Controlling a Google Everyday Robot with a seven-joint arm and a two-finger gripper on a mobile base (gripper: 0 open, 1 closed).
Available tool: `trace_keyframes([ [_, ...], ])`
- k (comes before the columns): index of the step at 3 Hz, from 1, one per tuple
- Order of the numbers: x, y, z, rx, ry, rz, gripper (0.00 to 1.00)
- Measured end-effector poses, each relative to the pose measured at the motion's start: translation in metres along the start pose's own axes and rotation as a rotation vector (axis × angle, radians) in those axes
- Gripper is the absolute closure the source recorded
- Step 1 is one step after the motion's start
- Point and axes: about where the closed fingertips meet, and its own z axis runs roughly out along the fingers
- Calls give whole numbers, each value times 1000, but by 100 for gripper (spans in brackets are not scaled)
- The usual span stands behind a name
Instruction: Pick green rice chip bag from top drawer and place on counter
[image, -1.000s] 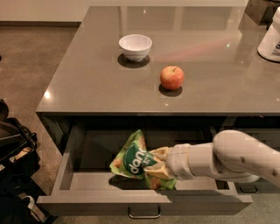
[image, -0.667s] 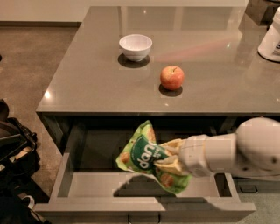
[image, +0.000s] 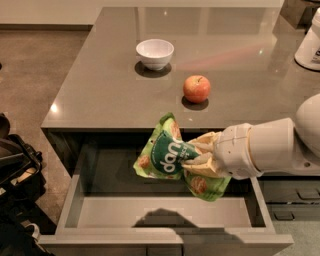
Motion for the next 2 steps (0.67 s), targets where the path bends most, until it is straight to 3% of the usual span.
trace_keyframes([
  [1,-23,-9,13,-55,-51,-61,100],
  [2,-83,-22,19,-140,-77,-215,100],
])
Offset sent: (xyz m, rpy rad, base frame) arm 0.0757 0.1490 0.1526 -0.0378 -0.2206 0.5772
